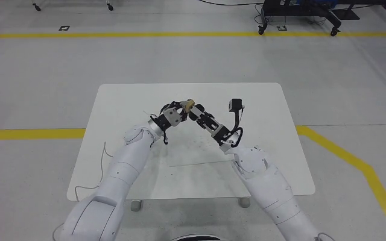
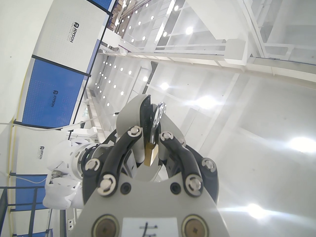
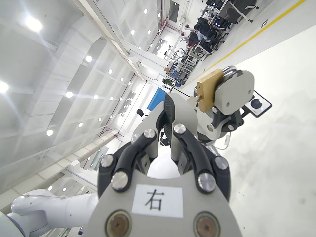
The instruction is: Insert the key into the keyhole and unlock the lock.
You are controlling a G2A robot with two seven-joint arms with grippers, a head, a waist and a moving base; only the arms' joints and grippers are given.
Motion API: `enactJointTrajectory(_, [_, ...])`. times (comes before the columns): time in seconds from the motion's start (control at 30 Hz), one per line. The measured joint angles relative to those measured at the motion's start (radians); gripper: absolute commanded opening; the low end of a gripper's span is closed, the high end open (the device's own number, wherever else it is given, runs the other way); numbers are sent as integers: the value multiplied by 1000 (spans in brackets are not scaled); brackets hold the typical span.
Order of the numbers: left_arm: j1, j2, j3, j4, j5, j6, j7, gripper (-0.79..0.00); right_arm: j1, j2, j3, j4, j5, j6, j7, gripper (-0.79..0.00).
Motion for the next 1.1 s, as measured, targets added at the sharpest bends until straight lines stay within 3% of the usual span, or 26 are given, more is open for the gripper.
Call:
enactJointTrajectory(0.77, [19, 1, 4, -25, 21, -29, 0, -785, 17, -6, 0, 44, 40, 57, -26, -785])
enactJointTrajectory(0.87, [24, 2, -4, -34, 15, -66, -1, -785, 10, -6, 0, 34, 52, 41, -20, -785])
enactJointTrajectory(0.9, [28, 2, -9, -40, 16, -95, 4, -785, 2, -5, 3, 23, 59, 29, -15, -616])
enactJointTrajectory(0.93, [32, 3, -13, -46, 19, -121, 11, -785, -6, -4, 6, 14, 63, 21, -10, -508])
enactJointTrajectory(1.1, [65, 7, -28, -91, 59, -295, 53, -785, -51, 4, 24, -33, 84, 5, 22, -511])
